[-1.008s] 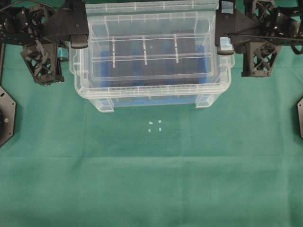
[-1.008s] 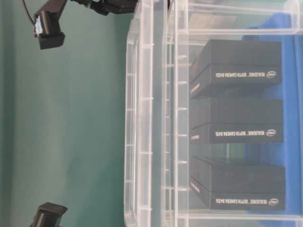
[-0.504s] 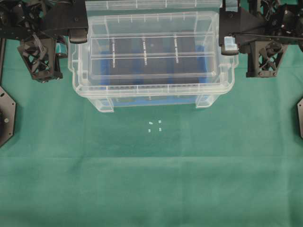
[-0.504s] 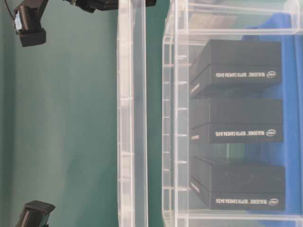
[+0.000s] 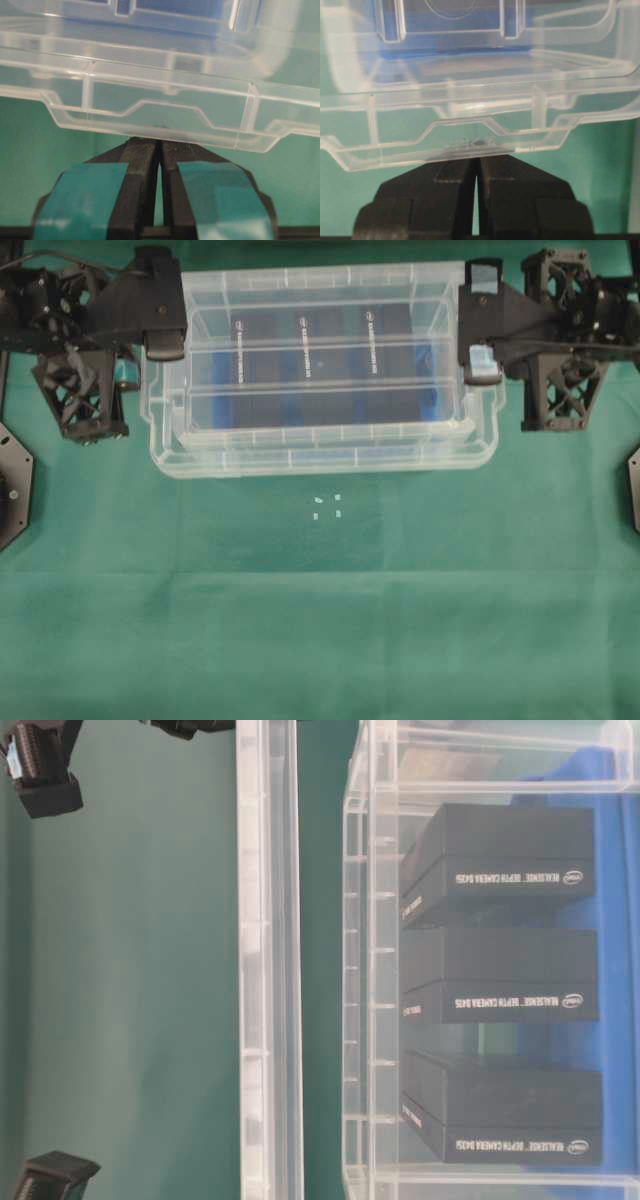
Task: Clamp the lid of the box with both arms, then lift and open it.
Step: 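Carry the held lid toward the front, off the box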
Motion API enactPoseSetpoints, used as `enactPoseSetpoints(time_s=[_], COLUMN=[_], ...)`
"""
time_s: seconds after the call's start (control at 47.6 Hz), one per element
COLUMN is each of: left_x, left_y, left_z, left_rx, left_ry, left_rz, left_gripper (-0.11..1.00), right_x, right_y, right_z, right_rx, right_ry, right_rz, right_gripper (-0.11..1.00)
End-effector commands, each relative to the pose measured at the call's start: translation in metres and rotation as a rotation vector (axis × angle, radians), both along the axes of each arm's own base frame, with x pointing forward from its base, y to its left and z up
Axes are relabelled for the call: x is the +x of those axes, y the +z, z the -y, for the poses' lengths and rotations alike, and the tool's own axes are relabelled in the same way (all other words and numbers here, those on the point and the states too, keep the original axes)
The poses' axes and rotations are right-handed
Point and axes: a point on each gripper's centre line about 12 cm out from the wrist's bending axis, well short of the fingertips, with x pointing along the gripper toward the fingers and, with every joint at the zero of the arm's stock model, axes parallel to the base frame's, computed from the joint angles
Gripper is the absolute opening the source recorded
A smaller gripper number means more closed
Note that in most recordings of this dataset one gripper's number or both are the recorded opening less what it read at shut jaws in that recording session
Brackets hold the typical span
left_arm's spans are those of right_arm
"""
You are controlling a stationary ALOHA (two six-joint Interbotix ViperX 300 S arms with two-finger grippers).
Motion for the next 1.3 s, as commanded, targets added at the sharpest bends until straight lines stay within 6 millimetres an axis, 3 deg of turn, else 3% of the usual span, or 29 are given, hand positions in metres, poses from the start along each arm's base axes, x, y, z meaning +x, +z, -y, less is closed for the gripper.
enactPoseSetpoints(time_s=[0.0,0.504,1.281], left_x=[0.01,0.016,0.019], left_y=[0.022,0.021,0.017], left_z=[0.012,0.07,0.141], left_rx=[-0.006,-0.085,-0.178], left_ry=[-0.015,-0.065,-0.096], left_rz=[0.088,0.096,0.069], left_gripper=[0.02,0.02,0.02], right_x=[0.011,0.013,0.018], right_y=[0.021,0.023,0.016], right_z=[-0.017,-0.07,-0.151], right_rx=[0.007,0.041,0.063], right_ry=[0.03,0.036,0.02], right_rz=[0.078,0.083,0.02], right_gripper=[0.0,0.0,0.0])
